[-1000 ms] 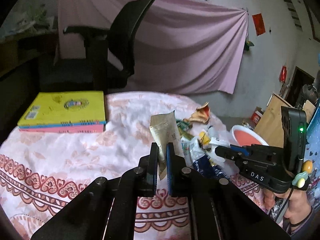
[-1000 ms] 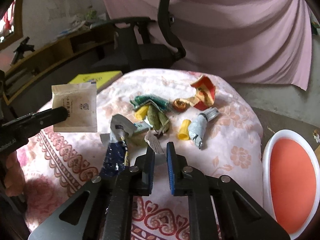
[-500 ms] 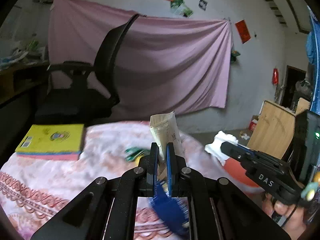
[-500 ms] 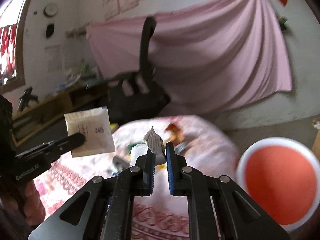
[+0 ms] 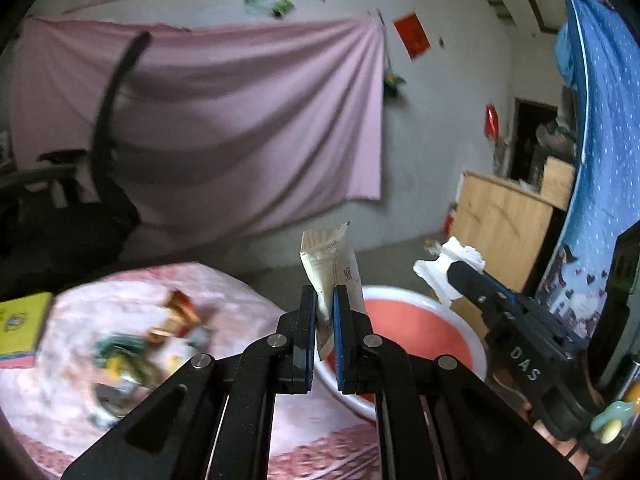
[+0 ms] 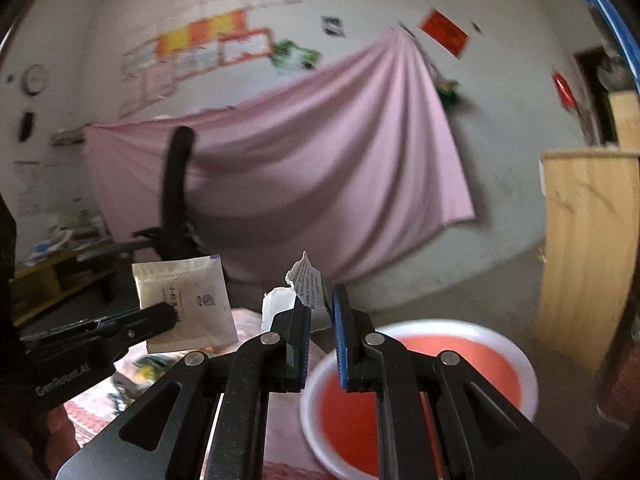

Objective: Collect trash
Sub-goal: 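Carry the sachet to the orange bucket and open the left gripper, then return the left tool to the table and grasp the blue snack wrapper, then grasp the grey glove-like wrapper with the right gripper, then carry the grey wrapper to the bucket and release it while the left tool holds the blue wrapper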

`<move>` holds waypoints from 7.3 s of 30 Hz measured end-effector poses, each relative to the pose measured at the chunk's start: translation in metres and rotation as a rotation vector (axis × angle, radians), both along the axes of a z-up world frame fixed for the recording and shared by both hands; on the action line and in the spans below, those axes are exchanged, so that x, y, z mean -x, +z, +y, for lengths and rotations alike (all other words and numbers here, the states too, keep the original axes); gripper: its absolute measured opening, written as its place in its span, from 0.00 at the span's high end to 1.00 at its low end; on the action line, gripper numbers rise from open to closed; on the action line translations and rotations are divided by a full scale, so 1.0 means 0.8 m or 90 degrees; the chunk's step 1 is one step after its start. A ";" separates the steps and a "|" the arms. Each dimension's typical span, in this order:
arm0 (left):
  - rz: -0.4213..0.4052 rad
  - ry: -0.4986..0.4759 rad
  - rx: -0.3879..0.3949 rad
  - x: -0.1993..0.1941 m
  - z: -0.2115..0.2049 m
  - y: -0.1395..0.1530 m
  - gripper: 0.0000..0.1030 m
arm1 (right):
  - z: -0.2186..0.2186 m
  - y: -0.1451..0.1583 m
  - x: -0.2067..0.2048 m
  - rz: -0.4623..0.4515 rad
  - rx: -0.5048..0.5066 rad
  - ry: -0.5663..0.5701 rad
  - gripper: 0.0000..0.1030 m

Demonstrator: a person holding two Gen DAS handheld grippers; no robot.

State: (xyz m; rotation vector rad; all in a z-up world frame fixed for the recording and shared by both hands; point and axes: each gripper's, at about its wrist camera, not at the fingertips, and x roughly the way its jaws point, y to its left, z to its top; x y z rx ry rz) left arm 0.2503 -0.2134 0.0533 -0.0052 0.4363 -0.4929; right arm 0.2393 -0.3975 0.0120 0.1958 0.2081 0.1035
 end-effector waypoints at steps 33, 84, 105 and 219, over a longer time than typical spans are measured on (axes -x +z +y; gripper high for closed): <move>0.171 0.047 0.017 -0.049 -0.032 -0.033 0.72 | -0.067 -0.038 -0.022 0.146 -0.055 -0.070 0.51; 0.131 0.246 0.033 0.084 0.210 -0.073 0.06 | 0.141 -0.013 0.026 0.048 0.158 0.159 0.00; 0.269 0.178 -0.101 0.057 0.154 -0.117 0.72 | 0.139 -0.065 -0.032 0.297 0.172 0.180 0.26; 0.118 -0.076 -0.128 -0.031 -0.100 -0.028 0.90 | -0.089 -0.039 -0.014 0.110 -0.131 -0.042 0.80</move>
